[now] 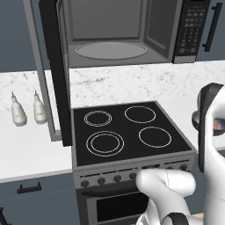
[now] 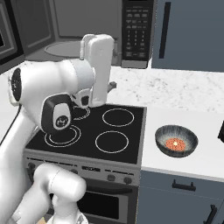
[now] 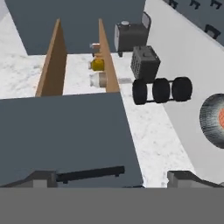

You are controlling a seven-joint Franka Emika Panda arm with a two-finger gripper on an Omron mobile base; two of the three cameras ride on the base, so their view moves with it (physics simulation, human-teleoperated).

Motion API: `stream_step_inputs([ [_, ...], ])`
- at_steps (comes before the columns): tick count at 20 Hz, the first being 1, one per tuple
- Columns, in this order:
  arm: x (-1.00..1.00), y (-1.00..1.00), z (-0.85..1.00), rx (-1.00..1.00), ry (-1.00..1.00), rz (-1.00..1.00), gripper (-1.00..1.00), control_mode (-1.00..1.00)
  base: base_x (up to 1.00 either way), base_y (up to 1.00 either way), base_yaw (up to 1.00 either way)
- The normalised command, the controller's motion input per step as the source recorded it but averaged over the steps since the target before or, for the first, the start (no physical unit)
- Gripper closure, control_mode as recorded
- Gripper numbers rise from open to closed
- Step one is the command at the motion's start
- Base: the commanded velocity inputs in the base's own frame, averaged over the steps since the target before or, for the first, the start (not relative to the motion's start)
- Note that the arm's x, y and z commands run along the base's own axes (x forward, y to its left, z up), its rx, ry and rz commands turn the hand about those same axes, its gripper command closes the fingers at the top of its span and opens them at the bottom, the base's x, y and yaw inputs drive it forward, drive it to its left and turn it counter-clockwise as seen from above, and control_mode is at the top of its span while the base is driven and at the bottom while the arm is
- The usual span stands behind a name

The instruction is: Open the microwave, place the bowl with waffle inside the microwave, then close the microwave door and turn it on.

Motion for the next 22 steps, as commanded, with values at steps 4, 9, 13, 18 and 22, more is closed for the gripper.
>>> stream_step_inputs([
  [4,0.00,-0.76,-0.93,0.00,0.23,0.05,-1.00,-1.00,0.00,0.00,0.00],
  [9,-0.13,-0.73,-0.98,0.18,0.37,0.31,-1.00,-1.00,0.00,0.00,0.00],
  [13,0.00,-0.32,-0.71,0.04,0.37,0.48,-1.00,-1.00,0.00,0.00,0.00],
  [18,0.07,-0.20,-0.45,0.00,0.09,0.48,-1.00,-1.00,0.00,0.00,0.00],
  [22,0.28,0.00,-0.40,-0.01,0.29,0.22,-1.00,-1.00,0.00,0.00,0.00],
])
